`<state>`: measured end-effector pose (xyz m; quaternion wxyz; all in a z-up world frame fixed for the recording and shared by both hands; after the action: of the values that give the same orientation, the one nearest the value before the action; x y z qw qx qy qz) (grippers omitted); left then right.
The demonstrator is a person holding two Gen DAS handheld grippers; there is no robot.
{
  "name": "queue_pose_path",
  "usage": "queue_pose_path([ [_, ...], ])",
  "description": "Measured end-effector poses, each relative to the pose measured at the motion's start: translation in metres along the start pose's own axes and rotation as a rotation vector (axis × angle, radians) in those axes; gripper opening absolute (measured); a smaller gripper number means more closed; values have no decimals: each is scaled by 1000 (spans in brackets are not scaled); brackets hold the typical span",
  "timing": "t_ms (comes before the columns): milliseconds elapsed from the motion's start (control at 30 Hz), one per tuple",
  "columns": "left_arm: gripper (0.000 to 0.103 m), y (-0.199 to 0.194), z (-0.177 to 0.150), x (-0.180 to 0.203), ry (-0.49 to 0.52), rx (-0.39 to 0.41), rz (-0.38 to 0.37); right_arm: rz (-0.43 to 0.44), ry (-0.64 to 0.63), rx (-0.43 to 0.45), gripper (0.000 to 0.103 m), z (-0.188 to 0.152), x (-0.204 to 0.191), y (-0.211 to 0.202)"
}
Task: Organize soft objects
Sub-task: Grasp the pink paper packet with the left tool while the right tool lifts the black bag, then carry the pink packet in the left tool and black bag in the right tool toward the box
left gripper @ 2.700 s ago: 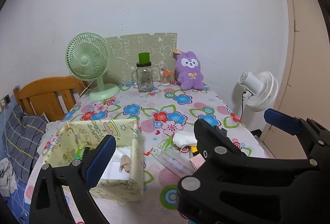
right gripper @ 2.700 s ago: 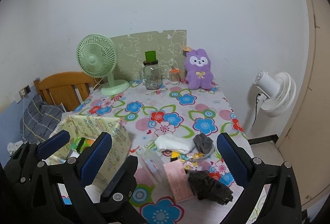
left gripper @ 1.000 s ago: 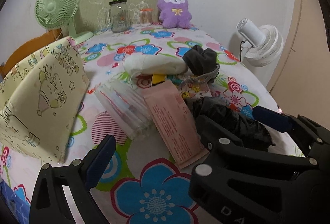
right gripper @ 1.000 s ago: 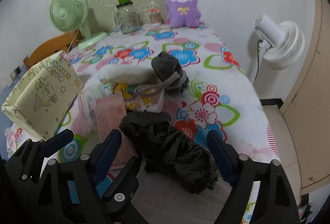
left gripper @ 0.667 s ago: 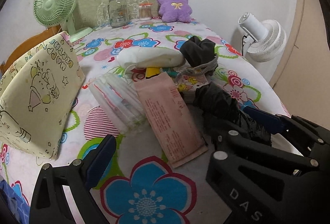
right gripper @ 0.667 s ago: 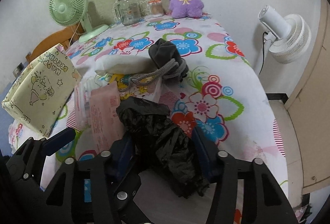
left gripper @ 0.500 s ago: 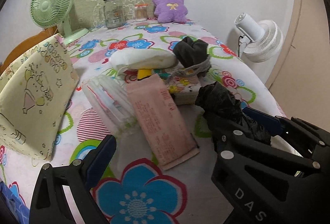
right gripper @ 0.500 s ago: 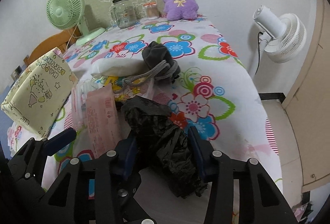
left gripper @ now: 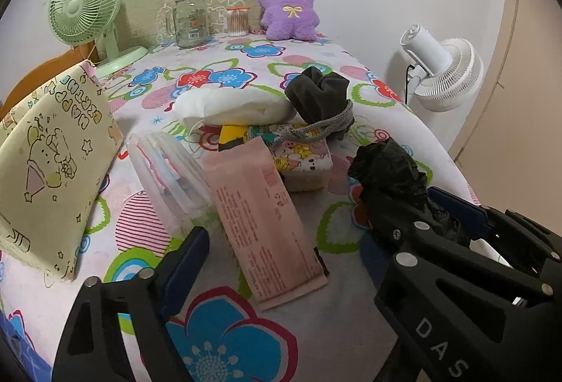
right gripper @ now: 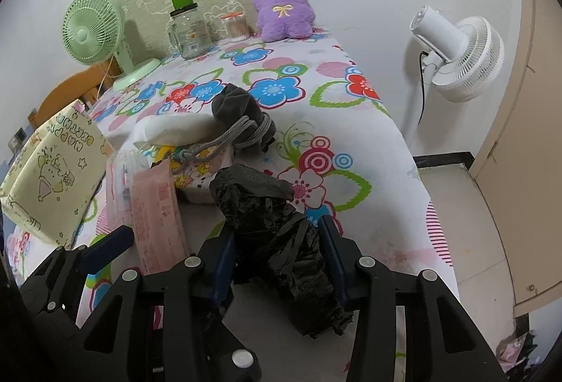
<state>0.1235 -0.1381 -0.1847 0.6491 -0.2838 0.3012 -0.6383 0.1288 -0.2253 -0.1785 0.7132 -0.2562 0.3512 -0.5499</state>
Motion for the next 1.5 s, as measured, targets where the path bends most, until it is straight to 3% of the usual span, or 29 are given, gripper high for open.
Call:
queue_pose_path([
  [300, 72, 4, 3, -2, -4, -7, 23, -1, 15, 3, 48, 4, 2, 4],
  [500, 47, 2, 4, -2, 10, -2, 14, -1, 22, -1, 48, 4, 3, 4],
  [800, 40, -4, 0, -7, 13, -7, 11, 1, 25, -8, 48, 2, -4, 2],
  [1500, 40, -42, 14, -26, 1, 66, -7, -8, 5, 51, 48, 16, -33, -32],
])
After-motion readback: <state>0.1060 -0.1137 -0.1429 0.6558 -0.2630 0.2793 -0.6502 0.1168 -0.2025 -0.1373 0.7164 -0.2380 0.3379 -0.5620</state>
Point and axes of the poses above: each gripper's, at about its wrist camera, not at the fingertips, and y roughly the way its jaws point, x to its right, z to its top, the point moved 3 cm from there along y, roughly the way its jaws point, and after that the axes turned 5 degrees about z, right-handed, at the moved point
